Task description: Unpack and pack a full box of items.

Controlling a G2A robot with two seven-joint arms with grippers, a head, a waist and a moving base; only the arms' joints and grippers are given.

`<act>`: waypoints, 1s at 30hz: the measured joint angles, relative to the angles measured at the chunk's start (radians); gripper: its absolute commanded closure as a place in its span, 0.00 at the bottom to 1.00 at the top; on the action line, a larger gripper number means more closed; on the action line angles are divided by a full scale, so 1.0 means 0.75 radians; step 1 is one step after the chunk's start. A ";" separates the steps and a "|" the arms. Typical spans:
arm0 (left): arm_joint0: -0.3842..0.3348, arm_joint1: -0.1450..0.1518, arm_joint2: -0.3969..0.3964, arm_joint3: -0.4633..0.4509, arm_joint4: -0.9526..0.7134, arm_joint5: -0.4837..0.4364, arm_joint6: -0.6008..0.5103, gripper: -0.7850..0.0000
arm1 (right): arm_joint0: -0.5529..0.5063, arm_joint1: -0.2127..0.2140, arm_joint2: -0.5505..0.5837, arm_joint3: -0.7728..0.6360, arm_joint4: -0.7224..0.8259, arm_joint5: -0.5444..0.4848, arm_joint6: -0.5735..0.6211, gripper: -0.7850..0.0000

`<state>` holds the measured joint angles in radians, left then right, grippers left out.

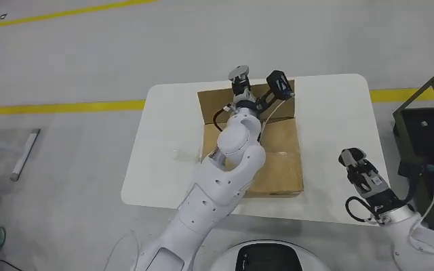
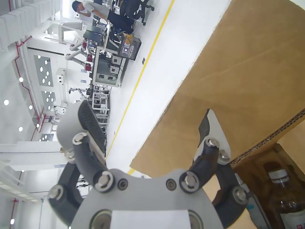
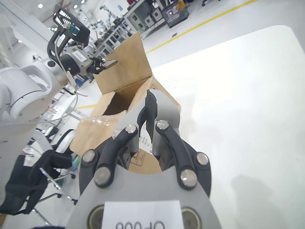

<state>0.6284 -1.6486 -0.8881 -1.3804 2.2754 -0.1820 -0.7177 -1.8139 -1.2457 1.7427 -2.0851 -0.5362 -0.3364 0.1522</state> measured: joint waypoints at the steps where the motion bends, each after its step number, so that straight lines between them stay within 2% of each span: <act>1: 0.048 0.009 -0.031 -0.077 0.005 -0.011 -0.013 0.00 | 0.015 0.005 0.005 0.012 0.038 -0.064 0.042 1.00; 6: 0.293 0.052 -0.161 -0.444 0.042 -0.039 0.036 0.00 | 0.102 0.032 0.017 0.058 0.034 -0.324 0.279 1.00; 9: 0.444 0.076 -0.220 -0.629 0.103 -0.082 0.074 0.00 | 0.154 0.044 0.008 0.081 -0.001 -0.426 0.360 1.00; 16: 0.734 0.101 -0.340 -0.928 0.095 -0.080 0.031 0.00 | 0.165 0.046 0.005 0.085 -0.011 -0.442 0.371 1.00; 21: 0.864 0.106 -0.373 -1.016 0.076 -0.029 0.006 0.00 | 0.165 0.045 0.001 0.089 -0.001 -0.434 0.362 1.00; 24: 0.911 0.106 -0.376 -1.036 0.049 -0.011 0.003 0.00 | 0.190 0.049 0.004 0.117 0.047 -0.371 0.373 1.00; 25: 0.915 0.106 -0.377 -1.039 0.046 -0.009 0.003 0.00 | 0.211 0.051 0.006 0.130 0.049 -0.340 0.399 0.94; 26: 0.916 0.106 -0.377 -1.039 0.046 -0.009 0.003 0.00 | 0.229 0.054 0.008 0.140 0.058 -0.320 0.420 0.83; 28: 0.915 0.106 -0.377 -1.038 0.047 -0.010 0.003 0.00 | 0.280 0.059 0.004 0.172 0.062 -0.284 0.471 0.79; 30: 0.914 0.106 -0.377 -1.038 0.047 -0.010 0.003 0.00 | 0.331 0.065 -0.010 0.200 0.066 -0.267 0.522 0.67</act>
<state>1.3141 -1.5692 -1.1710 -2.1590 2.3106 -0.1893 -0.7154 -1.5655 -1.1968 1.7350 -1.9353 -0.4868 -0.5368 0.5440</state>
